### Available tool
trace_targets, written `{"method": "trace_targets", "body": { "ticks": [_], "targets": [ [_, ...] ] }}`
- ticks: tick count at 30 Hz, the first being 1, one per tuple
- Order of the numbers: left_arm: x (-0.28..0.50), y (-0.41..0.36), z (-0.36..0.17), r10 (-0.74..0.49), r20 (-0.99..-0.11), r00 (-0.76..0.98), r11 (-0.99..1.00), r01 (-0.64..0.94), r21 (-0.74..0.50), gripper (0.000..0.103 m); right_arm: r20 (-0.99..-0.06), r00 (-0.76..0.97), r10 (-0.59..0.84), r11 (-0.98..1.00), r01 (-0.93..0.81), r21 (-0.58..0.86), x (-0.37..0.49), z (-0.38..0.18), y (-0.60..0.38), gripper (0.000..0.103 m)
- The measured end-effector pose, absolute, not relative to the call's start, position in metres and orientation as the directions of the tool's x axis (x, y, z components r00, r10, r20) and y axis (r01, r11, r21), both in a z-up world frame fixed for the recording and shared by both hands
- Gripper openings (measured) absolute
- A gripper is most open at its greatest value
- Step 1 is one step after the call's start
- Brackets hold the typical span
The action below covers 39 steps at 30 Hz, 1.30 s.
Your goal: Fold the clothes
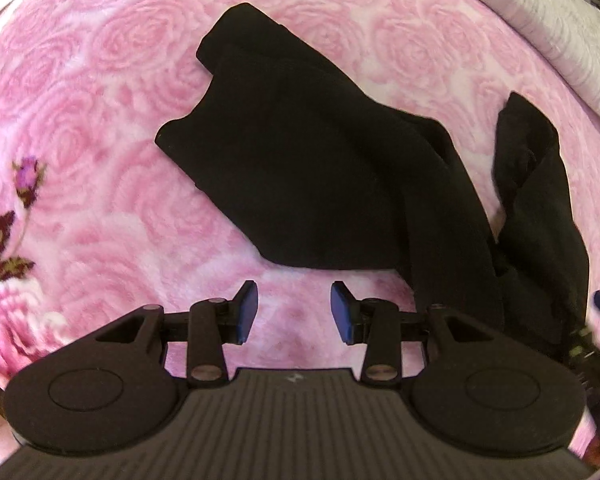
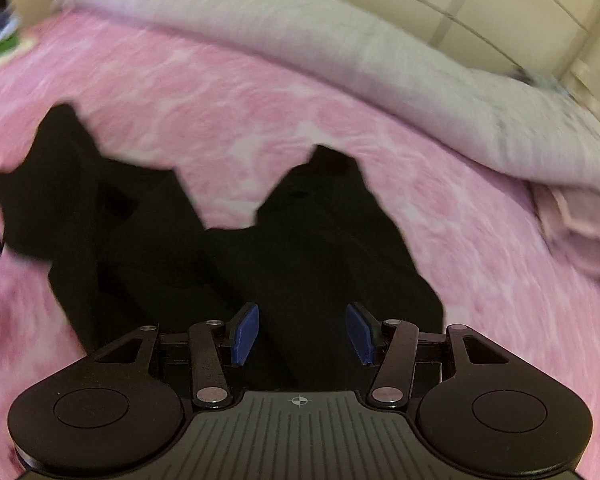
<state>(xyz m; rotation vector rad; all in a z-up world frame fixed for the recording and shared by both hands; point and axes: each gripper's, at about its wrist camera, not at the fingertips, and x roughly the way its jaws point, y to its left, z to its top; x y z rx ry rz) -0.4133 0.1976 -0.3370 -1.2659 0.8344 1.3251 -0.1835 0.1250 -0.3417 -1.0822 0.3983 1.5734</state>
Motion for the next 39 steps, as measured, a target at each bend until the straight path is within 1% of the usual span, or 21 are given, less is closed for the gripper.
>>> {"method": "trace_targets", "body": {
  "ticks": [3,4,5,6,7,11,13,14,16,20,21,23,24,27,30,32,35,36,37,38,39],
  "targets": [
    [-0.412,0.205,-0.337,0.237,-0.963,0.126,-0.216,-0.960,-0.178,0.036,-0.810,0.104,0.577,-0.354,-0.862,-0.363,-0.186,-0.363,0.131,0.052],
    [-0.411,0.207,-0.337,0.242,-0.963,0.122,-0.227,-0.957,-0.179,0.036,-0.811,0.117,0.574,-0.338,-0.868,-0.364,-0.179,-0.366,0.134,0.041],
    [-0.411,0.209,-0.337,0.247,-0.962,0.118,-0.238,-0.955,-0.179,0.036,-0.824,0.105,0.557,-0.288,-0.906,-0.310,-0.165,-0.363,0.138,0.005],
    [-0.411,0.212,-0.337,0.252,-0.961,0.115,-0.250,-0.951,-0.180,0.036,-0.836,0.091,0.541,-0.237,-0.937,-0.255,-0.152,-0.360,0.143,0.001],
    [-0.412,0.215,-0.336,0.264,-0.957,0.117,-0.275,-0.942,-0.191,0.036,-0.846,0.079,0.528,-0.182,-0.962,-0.203,-0.138,-0.358,0.147,0.001],
    [-0.421,0.235,-0.337,0.300,-0.943,0.146,-0.384,-0.886,-0.259,0.036,-0.844,0.087,0.529,0.039,-0.996,-0.079,-0.086,-0.342,0.154,0.001],
    [-0.427,0.247,-0.339,0.321,-0.933,0.164,-0.446,-0.843,-0.302,0.036,-0.843,0.087,0.531,0.103,-0.994,-0.038,-0.065,-0.338,0.155,0.001],
    [-0.429,0.253,-0.341,0.332,-0.927,0.174,-0.476,-0.817,-0.324,0.038,-0.843,0.086,0.531,0.132,-0.991,-0.017,-0.054,-0.336,0.155,0.001],
    [-0.430,0.266,-0.349,0.338,-0.923,0.184,-0.513,-0.786,-0.345,0.039,-0.852,0.073,0.519,0.165,-0.986,0.017,-0.041,-0.335,0.158,0.001],
    [-0.428,0.293,-0.367,0.324,-0.928,0.186,-0.550,-0.761,-0.345,0.039,-0.858,0.018,0.513,0.134,-0.989,0.059,-0.036,-0.337,0.161,0.003],
    [-0.427,0.299,-0.372,0.317,-0.930,0.185,-0.555,-0.759,-0.340,0.039,-0.861,0.013,0.509,0.112,-0.992,0.051,-0.039,-0.338,0.162,0.003],
    [-0.426,0.304,-0.380,0.293,-0.939,0.178,-0.569,-0.757,-0.321,0.038,-0.862,0.023,0.507,0.069,-0.998,0.013,-0.047,-0.342,0.163,0.005],
    [-0.427,0.304,-0.379,0.299,-0.936,0.184,-0.577,-0.747,-0.331,0.035,-0.861,0.031,0.507,0.044,-0.999,-0.010,-0.051,-0.344,0.164,0.005],
    [-0.430,0.299,-0.366,0.345,-0.914,0.212,-0.581,-0.717,-0.386,0.036,-0.857,0.054,0.512,-0.016,-0.997,-0.073,-0.061,-0.348,0.163,0.006],
    [-0.430,0.295,-0.352,0.392,-0.892,0.225,-0.577,-0.695,-0.429,0.038,-0.861,0.040,0.507,0.002,-0.999,-0.045,-0.058,-0.347,0.161,0.008],
    [-0.429,0.294,-0.357,0.386,-0.895,0.223,-0.565,-0.710,-0.420,0.040,-0.861,0.033,0.507,0.022,-0.999,-0.026,-0.055,-0.346,0.161,0.010],
    [-0.427,0.294,-0.364,0.377,-0.900,0.218,-0.547,-0.732,-0.407,0.039,-0.859,0.033,0.511,0.037,-0.999,-0.017,-0.054,-0.343,0.164,0.013],
    [-0.426,0.294,-0.366,0.374,-0.902,0.217,-0.540,-0.739,-0.402,0.036,-0.858,0.035,0.513,0.032,-0.999,-0.022,-0.055,-0.343,0.165,0.013],
    [-0.425,0.294,-0.368,0.372,-0.903,0.215,-0.534,-0.746,-0.398,0.026,-0.856,0.039,0.516,0.022,-0.999,-0.032,-0.057,-0.344,0.166,0.016],
    [-0.425,0.294,-0.370,0.369,-0.905,0.214,-0.527,-0.753,-0.393,0.014,-0.852,0.043,0.521,0.007,-0.999,-0.046,-0.059,-0.345,0.168,0.020],
    [-0.424,0.294,-0.373,0.366,-0.906,0.212,-0.521,-0.760,-0.388,0.002,-0.849,0.050,0.527,-0.008,-0.998,-0.063,-0.062,-0.346,0.169,0.022]
  ]
}}
